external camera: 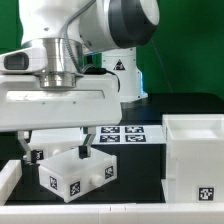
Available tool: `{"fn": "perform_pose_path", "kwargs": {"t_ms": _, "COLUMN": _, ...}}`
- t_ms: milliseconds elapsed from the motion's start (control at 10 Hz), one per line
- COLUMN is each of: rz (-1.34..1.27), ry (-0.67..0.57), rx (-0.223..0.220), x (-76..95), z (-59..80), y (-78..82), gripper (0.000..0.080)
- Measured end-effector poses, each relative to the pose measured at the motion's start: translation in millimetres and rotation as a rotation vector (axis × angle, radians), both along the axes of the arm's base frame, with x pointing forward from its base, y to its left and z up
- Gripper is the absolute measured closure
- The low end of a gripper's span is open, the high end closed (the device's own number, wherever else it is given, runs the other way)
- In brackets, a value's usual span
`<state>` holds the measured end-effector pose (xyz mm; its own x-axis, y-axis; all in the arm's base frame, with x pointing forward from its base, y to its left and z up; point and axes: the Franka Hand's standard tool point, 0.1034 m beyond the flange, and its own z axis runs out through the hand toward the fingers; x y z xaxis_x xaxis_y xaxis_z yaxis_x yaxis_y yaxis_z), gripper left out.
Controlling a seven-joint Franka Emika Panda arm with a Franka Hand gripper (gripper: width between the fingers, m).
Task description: Assemble drawer
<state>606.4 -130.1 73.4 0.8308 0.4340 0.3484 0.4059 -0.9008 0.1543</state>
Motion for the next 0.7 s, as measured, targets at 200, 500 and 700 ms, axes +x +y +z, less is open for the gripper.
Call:
{"fn": "perform_pose_path", "kwargs": {"t_ms": 200, "rz": -0.077, "ry": -0.002, "rx": 0.052, "x": 0.7, "z": 0.5, "y": -0.6, "gripper": 0.015}}
{"fn": "perform_pose_path", "kwargs": {"t_ms": 500, "rz": -0.184, "ry": 0.031, "rx": 0.14, "x": 8.9, "z": 15.0, "y": 22.7, "gripper": 0.015}}
{"fn": "perform_pose_path", "kwargs": {"t_ms": 700, "rz": -0.331, "ry": 0.069, "rx": 0.229, "x": 16.5, "z": 28.1, "y": 43.3, "gripper": 0.015}}
